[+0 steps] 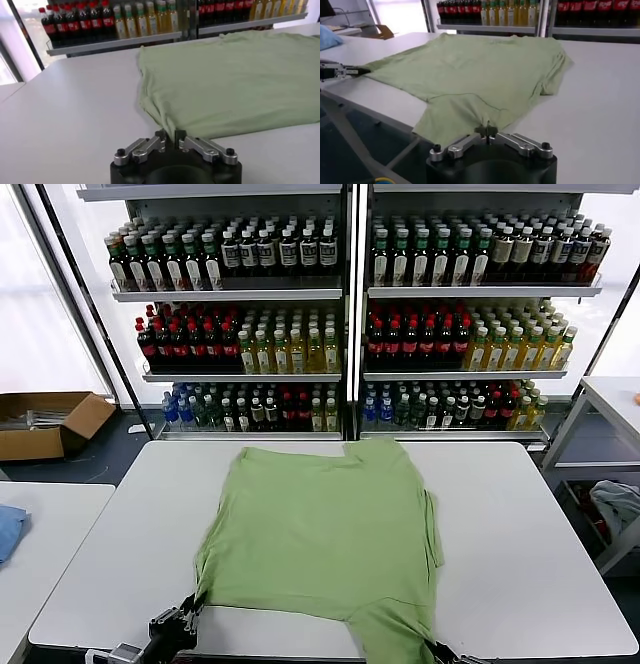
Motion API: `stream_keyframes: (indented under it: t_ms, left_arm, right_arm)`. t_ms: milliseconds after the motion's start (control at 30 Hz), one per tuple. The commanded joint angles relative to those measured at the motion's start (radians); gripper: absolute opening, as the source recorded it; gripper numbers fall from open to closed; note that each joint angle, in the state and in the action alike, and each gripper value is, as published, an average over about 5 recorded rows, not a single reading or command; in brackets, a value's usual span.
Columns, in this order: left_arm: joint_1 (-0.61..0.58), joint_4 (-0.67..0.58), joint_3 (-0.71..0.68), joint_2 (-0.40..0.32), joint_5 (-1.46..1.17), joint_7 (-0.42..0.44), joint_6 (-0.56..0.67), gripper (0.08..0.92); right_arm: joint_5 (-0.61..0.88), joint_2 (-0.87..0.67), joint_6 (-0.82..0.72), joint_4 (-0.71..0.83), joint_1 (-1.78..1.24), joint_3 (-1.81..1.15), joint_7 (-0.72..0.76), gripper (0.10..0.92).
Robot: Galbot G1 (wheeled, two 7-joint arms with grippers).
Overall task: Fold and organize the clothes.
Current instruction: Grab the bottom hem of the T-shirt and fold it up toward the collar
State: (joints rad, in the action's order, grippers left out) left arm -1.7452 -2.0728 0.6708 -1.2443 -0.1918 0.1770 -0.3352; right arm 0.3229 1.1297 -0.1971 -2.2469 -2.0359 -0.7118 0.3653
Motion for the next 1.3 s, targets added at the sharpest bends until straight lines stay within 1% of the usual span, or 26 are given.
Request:
stream_keyframes:
  t_ms: [33,267,433,600,733,867,1067,1300]
  left_arm:
    - [-0.011,-0.037,0.001,-0.001,0.001,0.005,0.004,0.097]
    - [-0.028,-0.112,0.022,0.002,-0.023,0.01,0.003,0.085]
    - [0.001,-0.141,0.03,0.021,-0.047,0.024,-0.009,0.085]
    - [0.06,-0.133,0.026,0.045,-0.053,0.052,-0.024,0.085]
    - [0.122,-0.109,0.004,0.054,-0.057,0.064,-0.039,0.085]
    - [0.211,-0.07,-0.033,0.044,-0.08,0.052,-0.072,0.085]
    - [0.384,0.05,-0.061,0.031,-0.138,0.036,-0.112,0.085]
    - [0.521,0.166,-0.088,0.054,-0.18,0.023,-0.135,0.085]
  right_arm:
    - [0.001,0.0,0.001,-0.002,-0.007,-0.001,0.004,0.106]
    - [0.036,0.008,0.02,-0.018,-0.018,0.005,0.019,0.106]
    - [0.145,0.004,0.017,-0.041,0.04,0.005,-0.012,0.106]
    - [0.241,0.001,0.002,-0.023,0.156,0.013,-0.047,0.106]
    - [0.268,0.003,-0.01,0.016,0.251,0.023,-0.065,0.106]
    - [0.287,-0.003,-0.031,0.056,0.346,0.035,-0.087,0.106]
    - [0.295,-0.021,-0.058,0.142,0.51,0.079,-0.124,0.106]
    - [0.3,-0.04,-0.08,0.282,0.709,0.151,-0.162,0.106]
